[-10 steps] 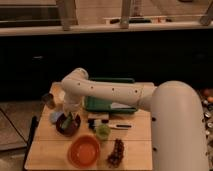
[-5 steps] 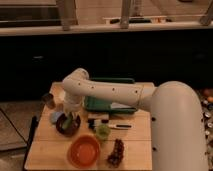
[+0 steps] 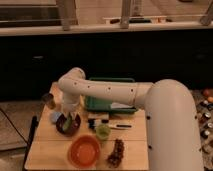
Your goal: Place pepper in purple bowl
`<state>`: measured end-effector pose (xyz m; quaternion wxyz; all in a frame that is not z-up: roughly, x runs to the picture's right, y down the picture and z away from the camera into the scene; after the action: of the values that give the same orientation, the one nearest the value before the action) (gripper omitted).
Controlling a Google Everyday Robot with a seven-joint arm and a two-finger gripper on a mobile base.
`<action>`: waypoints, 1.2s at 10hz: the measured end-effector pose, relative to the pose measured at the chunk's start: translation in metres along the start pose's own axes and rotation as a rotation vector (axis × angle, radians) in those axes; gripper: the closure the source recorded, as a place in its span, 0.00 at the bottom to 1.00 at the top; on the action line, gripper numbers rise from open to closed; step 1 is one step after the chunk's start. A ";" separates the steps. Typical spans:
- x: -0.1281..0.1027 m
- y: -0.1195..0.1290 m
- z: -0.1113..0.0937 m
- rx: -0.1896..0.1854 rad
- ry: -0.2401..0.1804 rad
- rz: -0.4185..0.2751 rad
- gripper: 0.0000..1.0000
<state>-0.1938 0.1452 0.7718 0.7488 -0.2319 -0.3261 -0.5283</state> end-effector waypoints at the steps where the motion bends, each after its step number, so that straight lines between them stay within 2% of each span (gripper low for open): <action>1: -0.001 0.000 -0.001 -0.002 0.004 -0.002 0.20; 9: -0.017 -0.004 -0.032 0.021 0.048 -0.055 0.20; 12: -0.019 -0.005 -0.034 0.022 0.053 -0.065 0.20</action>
<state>-0.1949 0.1321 0.7348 0.7423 -0.1987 -0.3193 -0.5545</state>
